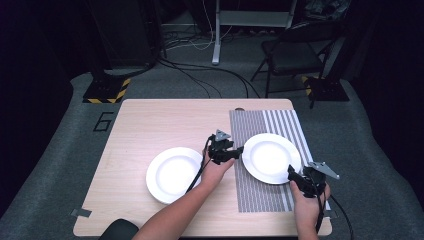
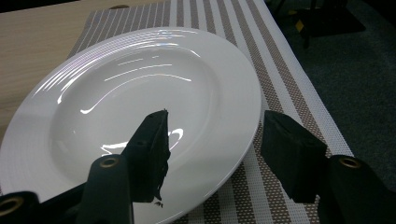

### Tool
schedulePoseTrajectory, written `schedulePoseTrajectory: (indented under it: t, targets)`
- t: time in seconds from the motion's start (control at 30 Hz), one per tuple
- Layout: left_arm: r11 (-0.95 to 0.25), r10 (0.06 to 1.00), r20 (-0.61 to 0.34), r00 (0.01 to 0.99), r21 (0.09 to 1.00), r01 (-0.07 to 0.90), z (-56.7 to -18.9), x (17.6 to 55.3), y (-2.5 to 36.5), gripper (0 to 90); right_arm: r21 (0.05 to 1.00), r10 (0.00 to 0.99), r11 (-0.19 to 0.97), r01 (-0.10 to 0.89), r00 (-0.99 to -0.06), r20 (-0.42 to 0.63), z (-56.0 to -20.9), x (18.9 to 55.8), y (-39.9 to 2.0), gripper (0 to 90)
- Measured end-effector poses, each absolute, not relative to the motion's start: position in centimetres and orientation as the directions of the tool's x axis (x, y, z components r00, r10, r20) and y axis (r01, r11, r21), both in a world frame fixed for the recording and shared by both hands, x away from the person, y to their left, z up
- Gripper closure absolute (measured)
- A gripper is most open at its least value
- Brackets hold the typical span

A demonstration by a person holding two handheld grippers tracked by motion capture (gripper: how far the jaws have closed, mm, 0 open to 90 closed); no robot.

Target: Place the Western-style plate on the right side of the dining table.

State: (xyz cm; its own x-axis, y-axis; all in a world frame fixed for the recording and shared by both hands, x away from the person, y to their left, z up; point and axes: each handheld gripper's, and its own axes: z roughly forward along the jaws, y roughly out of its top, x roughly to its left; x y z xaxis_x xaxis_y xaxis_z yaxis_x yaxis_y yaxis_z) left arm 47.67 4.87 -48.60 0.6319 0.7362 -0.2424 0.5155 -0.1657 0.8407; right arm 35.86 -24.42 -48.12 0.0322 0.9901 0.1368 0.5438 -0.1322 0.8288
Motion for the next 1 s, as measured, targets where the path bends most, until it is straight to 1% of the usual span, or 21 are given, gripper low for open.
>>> schedulePoseTrajectory:
  t: [0.13, 0.2, 0.3, 0.47, 0.6, 0.77, 0.87, 0.93, 1.0]
  targets:
    - [-0.158, 0.737, -0.240, 0.632, 0.848, 0.506, -47.9, 47.4, 5.8, 46.3, 0.835, 0.993, -0.102, 0.541, 0.009, 0.115, -47.4, 35.8, -24.1, 41.1]
    - [-0.153, 0.738, -0.241, 0.630, 0.850, 0.504, -47.6, 47.4, 6.3, 46.3, 0.836, 0.992, -0.102, 0.540, -0.002, 0.122, -47.1, 35.8, -23.8, 41.1]
    - [-0.130, 0.745, -0.250, 0.619, 0.855, 0.502, -47.0, 47.2, 7.0, 46.3, 0.837, 0.991, -0.087, 0.540, -0.037, 0.127, -46.5, 35.8, -23.1, 41.1]
    - [-0.131, 0.756, -0.227, 0.614, 0.867, 0.481, -45.8, 47.0, 8.5, 46.3, 0.832, 0.987, -0.052, 0.553, -0.099, 0.127, -45.6, 36.0, -21.6, 41.0]
    - [-0.139, 0.763, -0.207, 0.612, 0.872, 0.469, -44.8, 46.8, 10.1, 46.3, 0.834, 0.983, -0.013, 0.552, -0.144, 0.110, -45.2, 36.3, -20.4, 41.0]
    - [-0.140, 0.777, -0.198, 0.597, 0.871, 0.471, -43.9, 46.5, 12.3, 46.1, 0.832, 0.979, 0.011, 0.555, -0.176, 0.104, -45.0, 36.6, -19.3, 41.0]
    - [-0.154, 0.781, -0.188, 0.596, 0.867, 0.475, -43.5, 46.2, 13.6, 45.8, 0.832, 0.975, 0.011, 0.554, -0.192, 0.115, -44.7, 36.6, -18.9, 40.9]
    - [-0.166, 0.785, -0.176, 0.594, 0.864, 0.476, -43.2, 46.0, 14.5, 45.5, 0.834, 0.973, 0.027, 0.552, -0.204, 0.104, -44.5, 36.5, -18.6, 40.9]
    - [-0.158, 0.790, -0.182, 0.586, 0.863, 0.481, -43.1, 45.7, 15.3, 45.3, 0.836, 0.967, 0.033, 0.548, -0.228, 0.111, -44.3, 36.4, -18.2, 40.5]
